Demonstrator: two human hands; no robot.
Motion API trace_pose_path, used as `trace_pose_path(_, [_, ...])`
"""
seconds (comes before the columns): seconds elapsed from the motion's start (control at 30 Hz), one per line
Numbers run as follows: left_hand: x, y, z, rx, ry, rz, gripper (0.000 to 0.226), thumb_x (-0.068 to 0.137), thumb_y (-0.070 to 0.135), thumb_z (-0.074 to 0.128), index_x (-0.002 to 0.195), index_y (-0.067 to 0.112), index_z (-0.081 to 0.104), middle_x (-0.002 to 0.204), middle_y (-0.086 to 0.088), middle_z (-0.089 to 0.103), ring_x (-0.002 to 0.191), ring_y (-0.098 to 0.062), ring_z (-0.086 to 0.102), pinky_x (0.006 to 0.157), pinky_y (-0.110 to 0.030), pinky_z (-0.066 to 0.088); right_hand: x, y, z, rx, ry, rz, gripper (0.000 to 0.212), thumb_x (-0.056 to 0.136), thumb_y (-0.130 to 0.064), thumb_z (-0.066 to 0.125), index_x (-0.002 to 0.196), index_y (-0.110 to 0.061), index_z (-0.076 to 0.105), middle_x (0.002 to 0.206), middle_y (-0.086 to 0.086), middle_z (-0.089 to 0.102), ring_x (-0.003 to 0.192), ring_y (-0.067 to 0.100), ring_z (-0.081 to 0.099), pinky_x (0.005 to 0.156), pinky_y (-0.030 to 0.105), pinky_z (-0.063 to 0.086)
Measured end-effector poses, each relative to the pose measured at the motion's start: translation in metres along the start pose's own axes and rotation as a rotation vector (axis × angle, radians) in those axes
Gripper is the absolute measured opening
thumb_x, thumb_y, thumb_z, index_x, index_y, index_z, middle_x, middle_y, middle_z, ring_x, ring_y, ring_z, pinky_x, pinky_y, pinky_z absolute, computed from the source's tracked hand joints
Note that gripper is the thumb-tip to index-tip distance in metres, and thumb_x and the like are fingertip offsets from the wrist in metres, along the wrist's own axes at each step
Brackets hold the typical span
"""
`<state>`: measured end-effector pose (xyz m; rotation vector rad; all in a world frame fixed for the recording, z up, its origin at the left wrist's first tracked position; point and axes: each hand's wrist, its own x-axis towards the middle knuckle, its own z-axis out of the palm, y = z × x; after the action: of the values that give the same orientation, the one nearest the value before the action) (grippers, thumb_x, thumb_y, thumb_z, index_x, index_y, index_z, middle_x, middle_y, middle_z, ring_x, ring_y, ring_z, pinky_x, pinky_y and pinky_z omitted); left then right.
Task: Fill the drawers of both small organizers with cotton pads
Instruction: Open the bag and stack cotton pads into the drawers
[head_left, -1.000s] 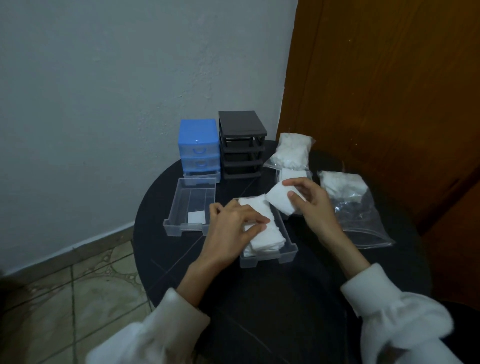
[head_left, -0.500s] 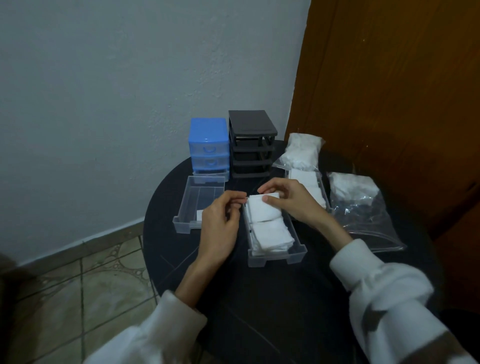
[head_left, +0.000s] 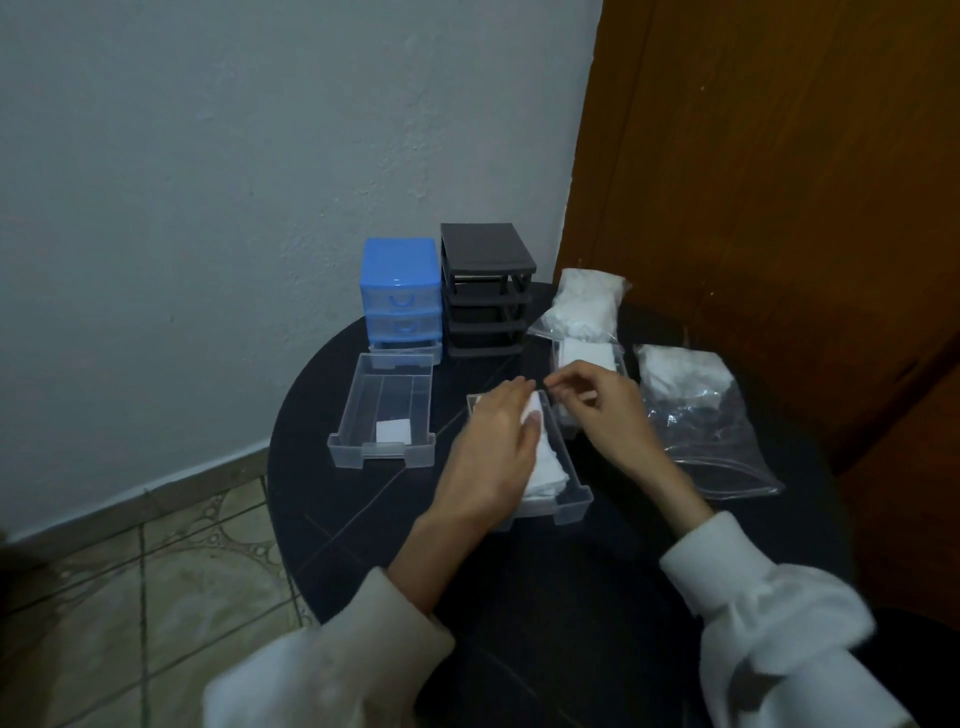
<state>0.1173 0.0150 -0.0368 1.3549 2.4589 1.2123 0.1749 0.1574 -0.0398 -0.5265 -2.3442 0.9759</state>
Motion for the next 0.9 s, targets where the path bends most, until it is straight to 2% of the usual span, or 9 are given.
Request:
trace_pose_path(0.1, [0.005,0.006,0.018,0.192,-0.17,0.009,0.052,0.103,0.033,0.023,0.149,0.012,0.014,0.159,-0.006,0.005,0.145,-0.015,0.0,0.117,-0.03,0.001,-0.014,0.008,-0.009,-0.16,0.03,-0.005,0.017,0.089,-0.002,0.056,0.095,-0.015,0.065,0.094,-0.007,0.058,0.083,0.002,0.055,0.074,0.012,0.047])
trace_pose_path(0.2, [0.006,0.003,0.029,0.33,-0.271,-0.032,0.057,0.103,0.035,0.016,0.149,0.008,-0.003,0.158,-0.009,-0.012,0.144,-0.017,-0.014,0.115,-0.034,-0.011,-0.017,0.016,-0.016,-0.346,0.09,-0.047,0.02,0.089,-0.007,0.054,0.105,-0.016,0.062,0.114,0.0,0.054,0.107,0.011,0.051,0.091,0.023,0.04])
trace_pose_path(0.27, [0.006,0.001,0.033,0.35,-0.306,-0.066,0.06,0.102,0.038,0.014,0.148,0.008,-0.011,0.156,-0.009,-0.017,0.143,-0.017,-0.018,0.114,-0.034,-0.013,-0.013,0.018,-0.017,-0.41,0.072,-0.019,0.031,0.093,-0.015,0.052,0.124,-0.016,0.054,0.136,0.002,0.045,0.127,0.015,0.04,0.101,0.023,0.03])
trace_pose_path(0.37, [0.008,-0.001,0.034,0.369,-0.35,-0.086,0.063,0.101,0.042,0.014,0.146,0.008,-0.016,0.155,-0.008,-0.02,0.143,-0.017,-0.02,0.112,-0.032,-0.015,-0.005,0.02,-0.01,-0.486,-0.039,0.048,0.049,0.098,-0.029,0.044,0.144,-0.017,0.031,0.154,0.003,0.023,0.142,0.017,0.02,0.112,0.032,0.02])
trace_pose_path(0.47, [0.013,-0.004,0.033,0.387,-0.372,-0.084,0.063,0.101,0.042,0.013,0.146,0.009,-0.016,0.155,-0.008,-0.021,0.143,-0.016,-0.02,0.111,-0.03,-0.015,0.006,0.021,-0.003,-0.564,-0.085,0.069,0.055,0.101,-0.035,0.035,0.149,-0.016,0.018,0.158,0.005,0.012,0.145,0.018,0.009,0.116,0.034,0.007])
trace_pose_path(0.57, [0.022,-0.011,0.03,0.425,-0.379,-0.057,0.059,0.102,0.039,0.011,0.147,0.009,-0.013,0.156,-0.007,-0.019,0.143,-0.015,-0.019,0.112,-0.031,-0.014,0.022,0.021,0.001,-0.565,-0.086,0.122,0.057,0.102,-0.036,0.03,0.15,-0.012,0.011,0.158,0.007,0.005,0.146,0.019,0.003,0.116,0.033,0.004])
trace_pose_path(0.67, [0.035,-0.022,0.024,0.472,-0.392,-0.052,0.056,0.103,0.035,0.01,0.147,0.009,-0.013,0.156,-0.006,-0.018,0.143,-0.014,-0.018,0.113,-0.031,-0.013,0.036,0.024,0.008,-0.594,-0.171,0.167,0.06,0.102,-0.038,0.026,0.15,-0.01,0.005,0.158,0.01,0.0,0.146,0.02,-0.001,0.116,0.035,0.001])
trace_pose_path(0.9, [0.066,-0.037,0.02,0.506,-0.411,-0.069,0.055,0.103,0.033,0.011,0.147,0.01,-0.012,0.157,-0.005,-0.017,0.143,-0.013,-0.016,0.115,-0.034,-0.011,0.037,0.029,0.014,-0.633,-0.249,0.204,0.059,0.102,-0.038,0.023,0.15,-0.01,0.002,0.158,0.009,-0.005,0.146,0.02,-0.005,0.116,0.036,-0.001])
